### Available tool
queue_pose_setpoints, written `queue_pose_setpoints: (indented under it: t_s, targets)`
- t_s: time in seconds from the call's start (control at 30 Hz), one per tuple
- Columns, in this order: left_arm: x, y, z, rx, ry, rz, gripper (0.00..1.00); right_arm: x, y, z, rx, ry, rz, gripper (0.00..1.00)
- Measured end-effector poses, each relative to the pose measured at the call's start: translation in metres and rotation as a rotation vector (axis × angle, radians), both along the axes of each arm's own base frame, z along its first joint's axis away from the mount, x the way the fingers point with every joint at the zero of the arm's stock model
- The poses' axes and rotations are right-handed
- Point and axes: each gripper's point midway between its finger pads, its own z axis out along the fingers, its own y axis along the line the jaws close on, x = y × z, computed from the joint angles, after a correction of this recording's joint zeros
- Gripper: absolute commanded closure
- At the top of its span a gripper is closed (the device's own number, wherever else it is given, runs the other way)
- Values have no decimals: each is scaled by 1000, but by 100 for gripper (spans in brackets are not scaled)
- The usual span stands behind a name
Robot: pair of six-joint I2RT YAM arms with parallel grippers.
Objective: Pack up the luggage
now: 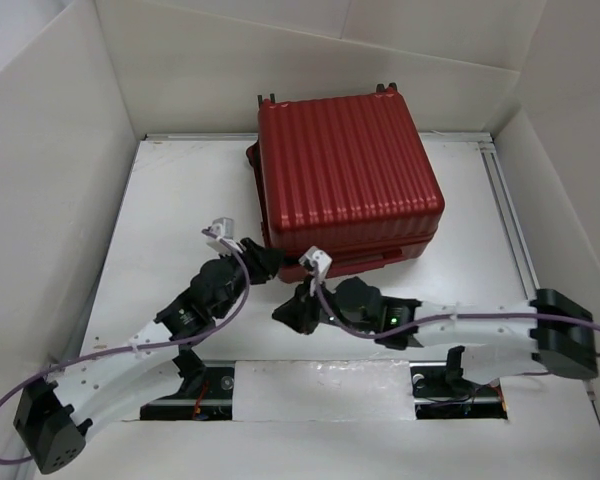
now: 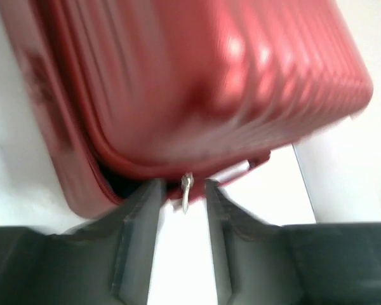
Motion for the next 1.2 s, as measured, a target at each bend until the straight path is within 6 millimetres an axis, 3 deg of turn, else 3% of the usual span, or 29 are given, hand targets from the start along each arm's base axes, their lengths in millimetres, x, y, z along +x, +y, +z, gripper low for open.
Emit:
queue_pose_setpoints:
  t_s: [0.03, 0.07, 0.2, 0.23, 0.27, 0.37, 0.43, 0.6, 0.77, 0.87, 0.93, 1.03, 1.2]
  targets:
    - [3, 6, 8, -3, -14, 28, 60, 2, -10, 11, 9, -6, -31, 67]
    - [7, 13, 18, -11, -30, 59, 56, 7, -22, 22, 18, -16, -76, 49]
    - [48, 44, 64, -57, -87, 214, 43, 29, -76, 62, 45, -59, -268, 25]
    - [61, 51, 73, -65, -93, 244, 34, 43, -104, 80, 72, -80, -358, 21]
    - [77, 58, 84, -80, -107, 276, 34, 44, -107, 83, 78, -81, -368, 21]
    - [123, 72, 92, -78, -88, 351, 21, 78, -157, 107, 103, -119, -545, 12]
    - [162, 81, 97, -79, -67, 383, 18, 104, -192, 119, 93, -150, -683, 6]
    - [273, 101, 113, -67, -43, 426, 6, 171, -275, 146, 18, -222, -1036, 4]
    - [358, 84, 115, -41, -46, 336, 0, 251, -349, 147, -121, -212, -1283, 2]
    - [397, 72, 102, -23, -33, 276, 0, 286, -375, 122, -194, -145, -1301, 2]
    - [419, 63, 92, -16, -30, 240, 0, 304, -379, 110, -218, -108, -1274, 1]
    - [451, 55, 73, -9, -42, 197, 0, 326, -372, 98, -227, -74, -1195, 1]
    - [475, 56, 42, -15, -39, 196, 0, 335, -345, 81, -210, -40, -1047, 1]
